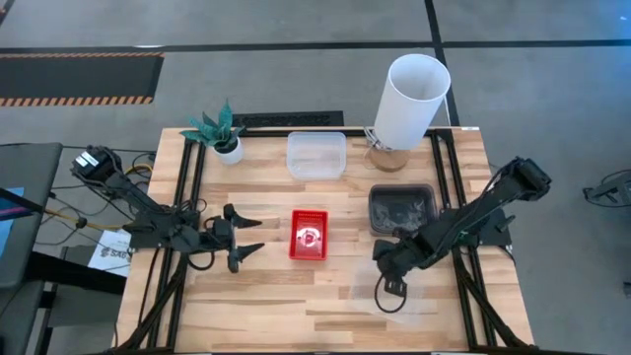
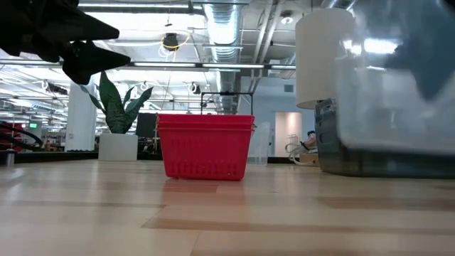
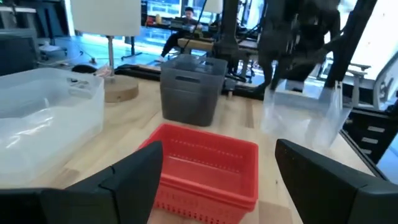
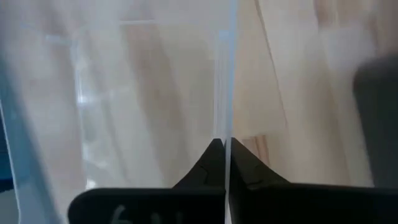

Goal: Stack baskets by color
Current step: Stack the bottom transparent bin on top of the top transparent stacked bins

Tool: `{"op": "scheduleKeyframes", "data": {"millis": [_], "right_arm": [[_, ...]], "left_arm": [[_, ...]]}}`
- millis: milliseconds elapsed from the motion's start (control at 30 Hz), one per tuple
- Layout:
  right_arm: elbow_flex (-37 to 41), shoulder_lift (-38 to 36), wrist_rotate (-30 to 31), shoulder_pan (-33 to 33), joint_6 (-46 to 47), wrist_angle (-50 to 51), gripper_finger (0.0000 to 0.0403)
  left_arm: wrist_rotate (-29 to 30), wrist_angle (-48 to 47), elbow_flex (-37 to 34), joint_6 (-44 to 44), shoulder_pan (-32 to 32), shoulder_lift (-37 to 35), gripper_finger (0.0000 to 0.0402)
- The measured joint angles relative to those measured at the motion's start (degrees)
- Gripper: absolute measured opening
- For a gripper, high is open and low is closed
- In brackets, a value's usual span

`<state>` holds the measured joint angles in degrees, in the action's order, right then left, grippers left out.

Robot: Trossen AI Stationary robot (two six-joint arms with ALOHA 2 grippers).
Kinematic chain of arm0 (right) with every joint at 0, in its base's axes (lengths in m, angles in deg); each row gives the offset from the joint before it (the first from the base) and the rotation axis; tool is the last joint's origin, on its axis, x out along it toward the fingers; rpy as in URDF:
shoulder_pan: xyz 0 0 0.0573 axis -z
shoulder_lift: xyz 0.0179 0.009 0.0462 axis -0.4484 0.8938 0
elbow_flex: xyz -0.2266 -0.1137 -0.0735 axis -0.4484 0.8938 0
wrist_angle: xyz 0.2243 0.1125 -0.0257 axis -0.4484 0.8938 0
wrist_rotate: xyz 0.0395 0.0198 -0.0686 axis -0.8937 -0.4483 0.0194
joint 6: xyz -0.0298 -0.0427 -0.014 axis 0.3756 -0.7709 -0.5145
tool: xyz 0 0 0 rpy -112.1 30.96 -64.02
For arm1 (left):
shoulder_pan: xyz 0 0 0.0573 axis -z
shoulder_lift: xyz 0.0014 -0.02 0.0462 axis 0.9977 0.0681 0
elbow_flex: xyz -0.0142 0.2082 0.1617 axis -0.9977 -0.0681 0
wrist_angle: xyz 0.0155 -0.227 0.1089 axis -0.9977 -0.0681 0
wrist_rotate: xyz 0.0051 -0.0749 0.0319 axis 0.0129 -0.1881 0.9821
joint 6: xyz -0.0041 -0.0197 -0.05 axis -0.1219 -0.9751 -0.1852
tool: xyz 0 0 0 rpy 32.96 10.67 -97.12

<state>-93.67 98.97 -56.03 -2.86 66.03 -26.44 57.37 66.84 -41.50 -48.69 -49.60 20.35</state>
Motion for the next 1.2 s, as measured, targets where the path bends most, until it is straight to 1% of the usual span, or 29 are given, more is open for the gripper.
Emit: {"op": "scheduleKeyframes", "data": {"millis": [100,233,367,467,600,833,1000,1200], "right_arm": [[-4.0,-1.6,0.1,2.1,-4.0,0.9,0.0007],[-11.4,-1.9,1.7,5.9,-11.8,6.2,0.0004],[-20.1,-0.1,4.2,10.5,-22.4,10.2,0.0003],[-26.6,2.2,5.9,14.4,-32.3,10.1,0.0002],[-36.3,7.1,7.1,19.8,-45.6,9.9,0.0002],[-51.9,17.8,8.1,29.7,-61.6,12.4,0.0001],[-59.7,24.9,9.8,35.0,-69.0,13.2,0.0001],[-65.9,31.7,9.3,40.3,-73.8,13.5,0.0001]], "left_arm": [[-1.0,-0.1,0.0,0.6,0.0,0.0,0.0298],[-2.7,-0.1,0.0,2.3,0.0,0.0,0.0298],[-3.2,-0.1,0.0,3.7,0.0,0.0,0.0298],[-3.2,-0.3,0.0,4.0,0.0,0.0,0.0298],[-3.2,-1.4,0.0,3.5,0.0,0.0,0.0298],[-3.2,-2.1,0.0,-0.2,0.0,0.0,0.0298],[-3.2,-2.5,0.0,-2.9,0.0,0.0,0.0298],[-3.2,-3.7,0.0,-3.5,0.0,0.0,0.0298]]}}
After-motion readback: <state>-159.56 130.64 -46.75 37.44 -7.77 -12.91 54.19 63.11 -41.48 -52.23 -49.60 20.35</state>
